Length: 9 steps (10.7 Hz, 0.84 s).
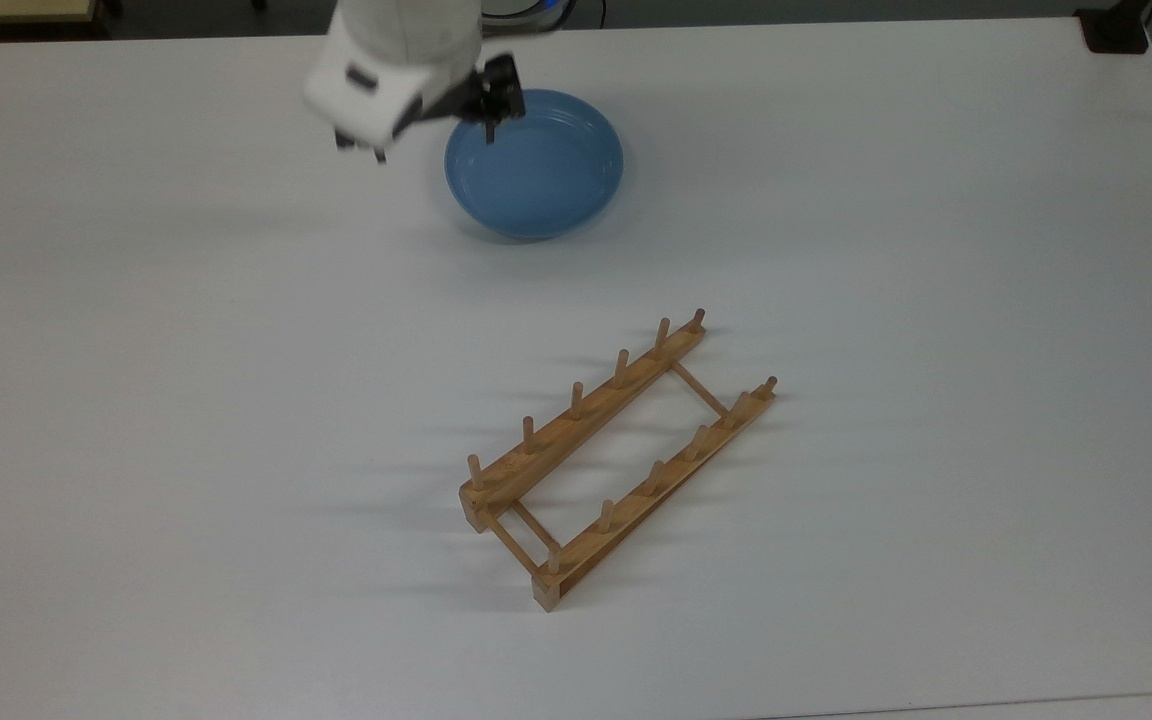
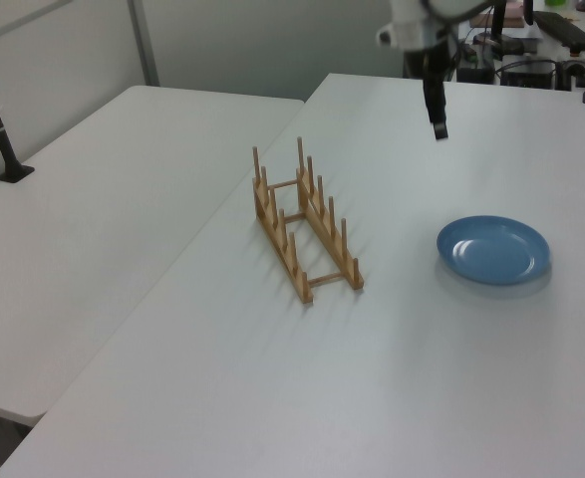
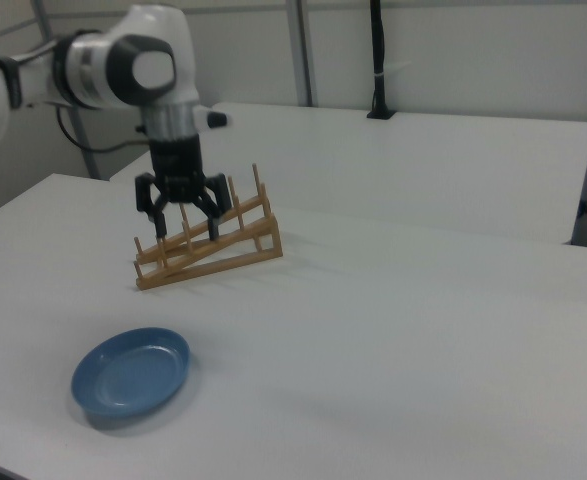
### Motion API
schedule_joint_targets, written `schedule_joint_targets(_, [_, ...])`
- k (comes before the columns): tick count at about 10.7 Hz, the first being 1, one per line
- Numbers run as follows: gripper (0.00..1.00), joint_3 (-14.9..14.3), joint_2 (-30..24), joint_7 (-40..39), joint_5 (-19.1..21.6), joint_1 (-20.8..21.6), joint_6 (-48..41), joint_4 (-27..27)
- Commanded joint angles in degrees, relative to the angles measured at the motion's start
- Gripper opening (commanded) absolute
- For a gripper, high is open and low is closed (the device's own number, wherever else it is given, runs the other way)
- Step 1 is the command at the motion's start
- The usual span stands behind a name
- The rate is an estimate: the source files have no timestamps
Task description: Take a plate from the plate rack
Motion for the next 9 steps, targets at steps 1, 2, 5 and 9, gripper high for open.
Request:
schedule_joint_targets(1, [1.00,-0.1,-6.9,13.2,-0.6,2.8,-0.7,-1.6])
schedule_joint_targets(2, [1.00,-0.1,-9.1,14.5,-0.5,3.0,0.0,-2.1])
schedule_joint_targets(5, [1.00,-0.2,-12.4,20.2,-0.6,3.2,2.9,-4.7])
schedule_joint_targets(9, [1.00,-0.6,-12.8,19.7,-0.8,2.9,2.6,-4.9])
